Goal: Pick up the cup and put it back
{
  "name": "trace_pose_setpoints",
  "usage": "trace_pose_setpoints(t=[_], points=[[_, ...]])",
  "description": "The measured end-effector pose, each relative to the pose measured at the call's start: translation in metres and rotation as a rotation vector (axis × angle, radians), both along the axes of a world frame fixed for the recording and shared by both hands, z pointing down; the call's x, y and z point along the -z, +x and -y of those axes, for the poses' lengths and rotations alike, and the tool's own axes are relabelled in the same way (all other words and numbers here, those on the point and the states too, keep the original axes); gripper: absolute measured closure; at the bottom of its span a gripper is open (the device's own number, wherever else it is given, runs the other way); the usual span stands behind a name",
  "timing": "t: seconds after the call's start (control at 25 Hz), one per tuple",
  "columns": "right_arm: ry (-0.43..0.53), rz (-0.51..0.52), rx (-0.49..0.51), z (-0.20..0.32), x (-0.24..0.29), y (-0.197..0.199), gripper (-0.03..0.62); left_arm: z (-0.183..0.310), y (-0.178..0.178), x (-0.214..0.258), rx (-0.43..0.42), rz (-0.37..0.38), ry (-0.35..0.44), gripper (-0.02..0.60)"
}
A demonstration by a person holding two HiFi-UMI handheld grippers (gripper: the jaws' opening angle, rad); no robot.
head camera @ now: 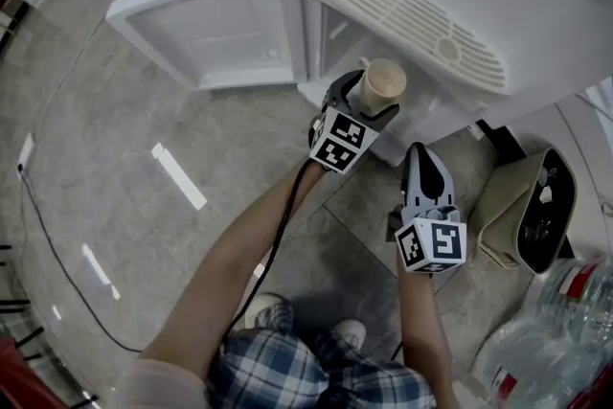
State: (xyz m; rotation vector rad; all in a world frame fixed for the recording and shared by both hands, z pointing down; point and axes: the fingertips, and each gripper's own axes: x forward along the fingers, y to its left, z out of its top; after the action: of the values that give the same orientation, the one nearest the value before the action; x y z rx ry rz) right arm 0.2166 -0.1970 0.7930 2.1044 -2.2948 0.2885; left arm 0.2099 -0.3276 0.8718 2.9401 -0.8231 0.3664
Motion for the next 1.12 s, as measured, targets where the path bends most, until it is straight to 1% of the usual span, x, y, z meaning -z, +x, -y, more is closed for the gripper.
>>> trace_pose_setpoints(t=[0.44, 0.64, 0.92, 1.0, 1.12], points=[[-0.002, 0.013, 0.004, -0.004, -0.003, 0.001, 0.577, 0.015, 0.013, -0.002, 0.03, 0.017, 0.002, 0.201], [0.003, 0.02, 0.015, -0.006, -0.003, -0.001, 0.577, 0.015, 0.013, -0.001, 0.046, 0.006, 0.004, 0.201], [-0.001, 0.022, -0.004, -0.01, -0.003, 0.002, 0.577, 0.003, 0.009, 0.001, 0.006, 0.04, 0.041, 0.201], [-0.002, 0.021, -0.007, -0.012, -0.003, 0.002, 0.577, 0.0, 0.004, 0.003, 0.004, 0.032, 0.038, 0.201], [-0.007, 0.02, -0.009, -0.014, -0.003, 0.002, 0.577, -0.003, -0.01, 0.014, 0.017, -0.001, 0.026, 0.201]])
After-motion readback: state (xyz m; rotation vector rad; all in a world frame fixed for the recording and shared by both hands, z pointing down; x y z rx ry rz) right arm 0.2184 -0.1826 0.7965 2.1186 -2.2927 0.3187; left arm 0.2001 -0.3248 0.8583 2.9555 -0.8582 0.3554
